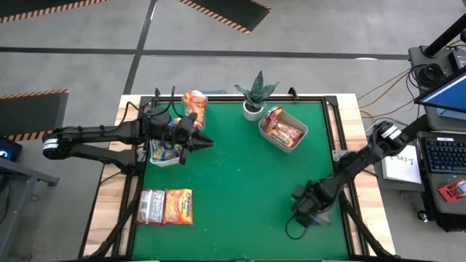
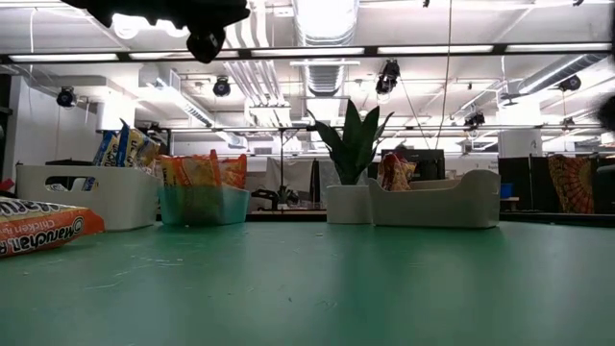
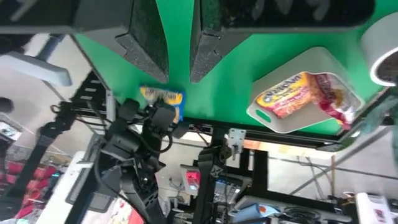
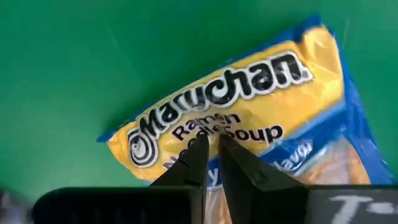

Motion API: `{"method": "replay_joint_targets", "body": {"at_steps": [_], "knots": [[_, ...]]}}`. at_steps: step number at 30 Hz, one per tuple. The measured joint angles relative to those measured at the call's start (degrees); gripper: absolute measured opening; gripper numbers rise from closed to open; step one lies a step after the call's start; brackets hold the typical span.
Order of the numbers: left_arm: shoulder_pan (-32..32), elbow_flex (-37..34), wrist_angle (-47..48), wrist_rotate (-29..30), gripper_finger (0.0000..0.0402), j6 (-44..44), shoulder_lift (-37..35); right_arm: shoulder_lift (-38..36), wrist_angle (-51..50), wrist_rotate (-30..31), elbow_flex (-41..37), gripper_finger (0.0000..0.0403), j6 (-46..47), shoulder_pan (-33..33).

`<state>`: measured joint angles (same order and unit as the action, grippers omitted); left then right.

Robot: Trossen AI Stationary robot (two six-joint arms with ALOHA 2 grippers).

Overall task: Sort Maruchan noodles
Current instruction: Put the blue noodle pack into the white bin

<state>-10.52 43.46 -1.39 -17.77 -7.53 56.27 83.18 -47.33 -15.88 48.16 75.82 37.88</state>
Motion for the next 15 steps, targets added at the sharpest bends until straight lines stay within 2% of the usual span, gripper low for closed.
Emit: {"method": "replay_joint_targets", "body": {"at_steps": [2,4,6,7,9,11,15], "knots": [[0.0,0.0,0.0,1.2,0.0047,0.3,0.0,-0.6,3.3,9.9,0.0,0.0028,-4.2,-2.7],[0.0,0.0,0.0,2.4,0.0047,0.7,0.0,-1.7,7.7,23.2,0.4,0.0028,-10.8,-5.2],[0.0,-0.1,0.0,3.3,0.0047,1.0,0.1,-3.2,13.6,34.9,1.7,0.0028,-20.8,-7.3],[0.0,-0.1,0.0,3.4,0.0047,1.0,0.3,-4.1,16.2,38.9,2.5,0.0028,-26.6,-8.0],[0.0,-0.1,0.1,3.4,0.0047,1.0,0.8,-5.7,19.8,42.6,4.0,0.0028,-38.2,-9.5],[0.0,-0.1,0.1,3.4,0.0047,1.0,1.9,-7.2,19.9,42.9,5.4,0.0028,-44.6,-11.4],[0.3,-0.1,0.0,3.4,0.0047,1.0,4.9,-10.5,17.3,40.3,6.8,0.0028,-43.2,-15.7]]}}
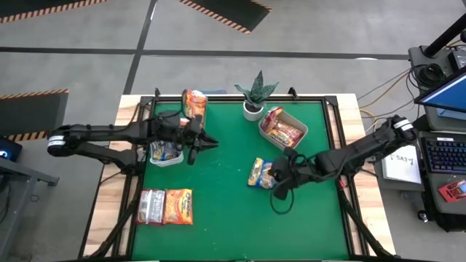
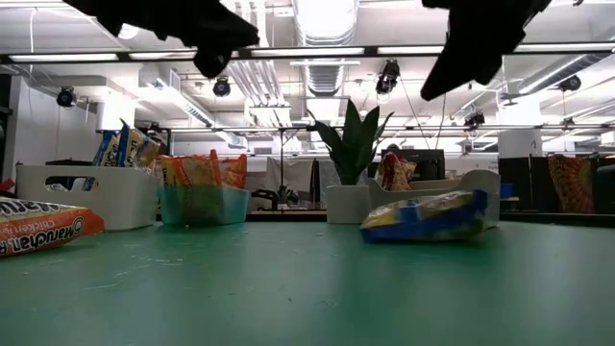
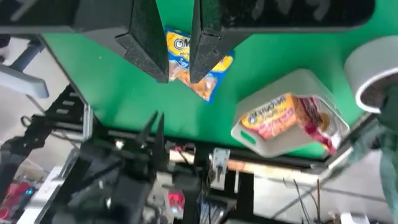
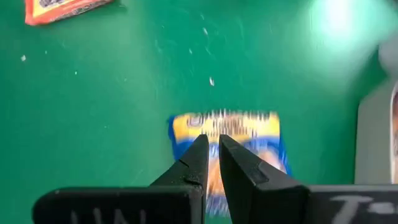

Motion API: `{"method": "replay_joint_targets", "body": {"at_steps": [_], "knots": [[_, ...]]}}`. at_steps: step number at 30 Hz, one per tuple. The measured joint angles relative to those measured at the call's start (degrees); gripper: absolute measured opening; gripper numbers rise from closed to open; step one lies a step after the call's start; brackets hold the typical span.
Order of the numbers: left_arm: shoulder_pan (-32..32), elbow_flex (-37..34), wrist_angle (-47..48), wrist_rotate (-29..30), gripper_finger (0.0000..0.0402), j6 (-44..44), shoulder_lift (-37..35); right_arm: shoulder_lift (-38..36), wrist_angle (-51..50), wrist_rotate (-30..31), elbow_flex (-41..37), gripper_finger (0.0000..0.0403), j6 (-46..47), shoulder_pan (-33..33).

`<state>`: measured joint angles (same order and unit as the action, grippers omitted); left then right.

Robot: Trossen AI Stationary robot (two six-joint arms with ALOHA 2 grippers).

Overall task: Sort Maruchan noodles
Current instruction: Put the blue noodle pack into the white bin

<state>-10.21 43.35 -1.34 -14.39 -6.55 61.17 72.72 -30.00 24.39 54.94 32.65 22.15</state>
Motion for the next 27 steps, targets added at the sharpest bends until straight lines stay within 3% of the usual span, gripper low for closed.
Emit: {"method": "replay_joint_targets", "body": {"at_steps": [5,13,20,27], "knots": [[2.1,0.0,-3.0,0.0,0.0047,1.1,6.2,-2.8,-4.0,-7.7,-2.5,0.0028,12.2,-3.7],[6.1,3.6,-9.1,0.0,0.0047,5.1,18.0,-2.6,-6.1,-8.5,-8.9,0.0029,31.3,-4.3],[7.1,9.8,-8.8,-0.1,0.0047,8.5,28.5,-3.6,-4.8,-8.6,-12.0,0.0047,36.1,-5.5],[7.4,15.0,-9.2,1.0,0.0047,10.6,38.5,-5.0,-2.1,-8.5,-13.4,0.0128,35.6,-8.2]]}}
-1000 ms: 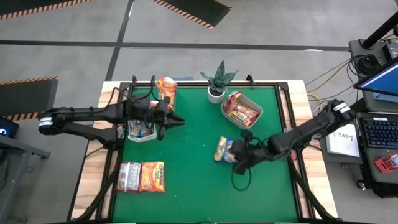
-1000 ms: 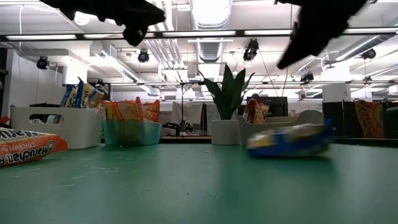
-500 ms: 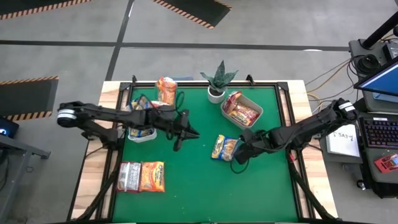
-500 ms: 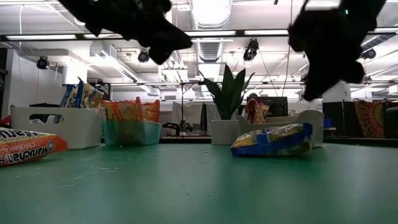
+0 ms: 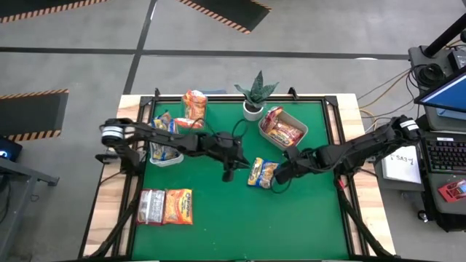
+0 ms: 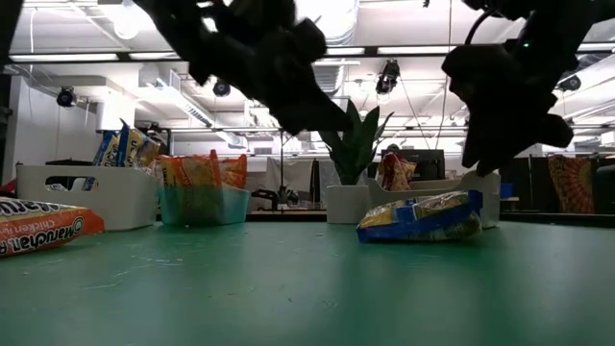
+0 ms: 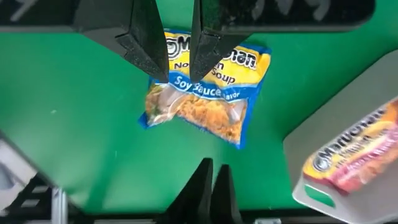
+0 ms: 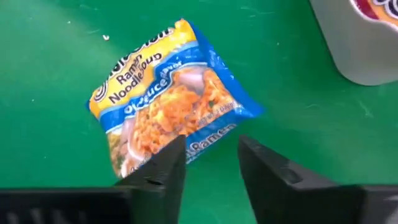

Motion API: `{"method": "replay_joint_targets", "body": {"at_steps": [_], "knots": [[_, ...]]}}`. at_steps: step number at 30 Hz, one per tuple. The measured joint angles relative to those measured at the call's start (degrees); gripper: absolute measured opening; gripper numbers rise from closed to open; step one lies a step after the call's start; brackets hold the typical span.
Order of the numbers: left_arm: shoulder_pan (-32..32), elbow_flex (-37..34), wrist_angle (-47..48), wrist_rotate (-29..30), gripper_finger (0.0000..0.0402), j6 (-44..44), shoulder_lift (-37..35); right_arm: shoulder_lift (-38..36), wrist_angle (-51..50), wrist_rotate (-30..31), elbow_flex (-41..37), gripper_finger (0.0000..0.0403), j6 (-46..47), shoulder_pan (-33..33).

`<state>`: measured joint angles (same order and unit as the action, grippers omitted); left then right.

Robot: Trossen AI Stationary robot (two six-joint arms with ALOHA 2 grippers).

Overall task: Sort Maruchan noodles
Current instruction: Put the blue noodle pack into the white bin

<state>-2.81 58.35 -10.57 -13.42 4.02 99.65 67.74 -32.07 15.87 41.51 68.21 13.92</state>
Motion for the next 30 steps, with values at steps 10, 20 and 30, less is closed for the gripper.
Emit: {"method": "replay_joint_targets", "body": {"at_steps": [10,20,30], "knots": [[0.1,3.9,-0.4,0.9,0.0047,2.0,10.2,-0.2,10.1,-1.4,-6.1,0.0255,3.0,-1.5],[0.4,3.9,-6.3,-1.1,0.0047,1.9,15.8,-0.2,29.1,-1.3,-16.0,0.031,5.2,-1.5],[0.5,3.9,-7.9,2.3,0.0047,1.7,16.2,-0.2,43.8,3.7,-22.1,0.0306,2.3,-2.0]]}}
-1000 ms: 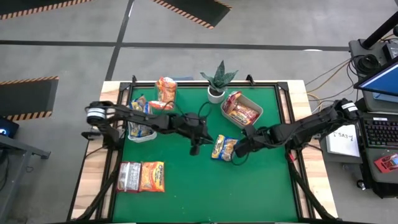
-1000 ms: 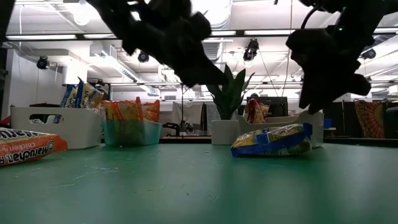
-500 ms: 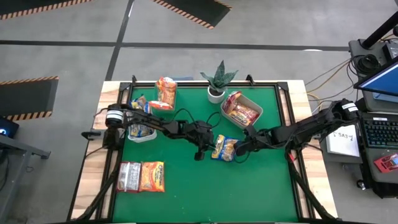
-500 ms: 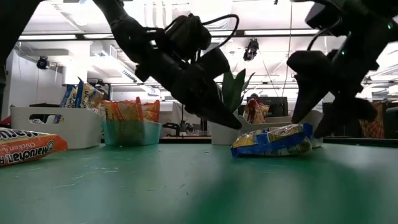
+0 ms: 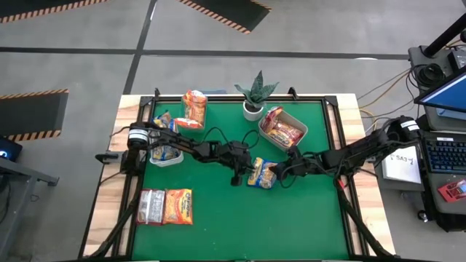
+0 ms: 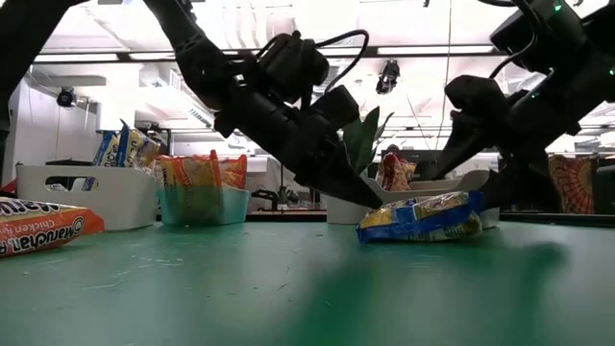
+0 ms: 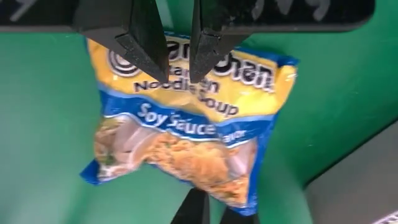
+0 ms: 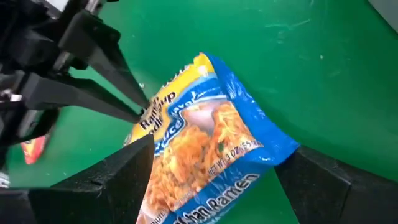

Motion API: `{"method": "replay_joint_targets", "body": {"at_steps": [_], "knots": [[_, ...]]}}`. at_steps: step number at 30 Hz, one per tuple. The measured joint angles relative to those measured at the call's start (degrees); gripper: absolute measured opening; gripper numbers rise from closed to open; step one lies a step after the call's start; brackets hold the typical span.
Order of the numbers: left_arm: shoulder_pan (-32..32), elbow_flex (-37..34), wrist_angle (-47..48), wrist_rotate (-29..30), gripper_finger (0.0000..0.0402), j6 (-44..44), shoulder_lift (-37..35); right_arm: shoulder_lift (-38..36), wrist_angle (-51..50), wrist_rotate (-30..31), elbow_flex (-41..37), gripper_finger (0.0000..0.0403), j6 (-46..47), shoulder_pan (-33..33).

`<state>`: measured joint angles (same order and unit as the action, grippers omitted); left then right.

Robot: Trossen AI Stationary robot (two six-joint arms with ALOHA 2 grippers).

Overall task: Sort Maruchan noodles
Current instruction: Put the blue noodle pack into the white bin

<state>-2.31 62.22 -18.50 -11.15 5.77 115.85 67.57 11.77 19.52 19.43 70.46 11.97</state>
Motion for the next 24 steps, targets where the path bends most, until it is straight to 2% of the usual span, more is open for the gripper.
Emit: {"method": "replay_joint_targets", "body": {"at_steps": [5,9,18,21,24], "knots": [[0.0,0.0,-0.6,0.8,0.0047,0.7,0.9,2.1,3.4,1.5,-1.4,0.0303,0.0,0.0],[0.0,0.0,-2.4,0.7,0.0047,-0.3,2.9,6.2,9.5,-0.7,-1.4,0.0299,-1.4,0.0],[0.0,0.0,-5.0,0.5,0.0047,-2.3,4.3,14.9,14.3,-1.9,2.8,0.0292,-8.0,0.0],[0.0,0.0,-5.3,0.3,0.0047,-2.5,4.4,15.9,14.2,-1.9,4.0,0.0276,-8.8,0.0],[0.0,-0.1,-5.5,0.0,0.0047,-2.9,4.4,16.2,14.1,-1.8,4.3,0.0242,-9.0,0.0]]}}
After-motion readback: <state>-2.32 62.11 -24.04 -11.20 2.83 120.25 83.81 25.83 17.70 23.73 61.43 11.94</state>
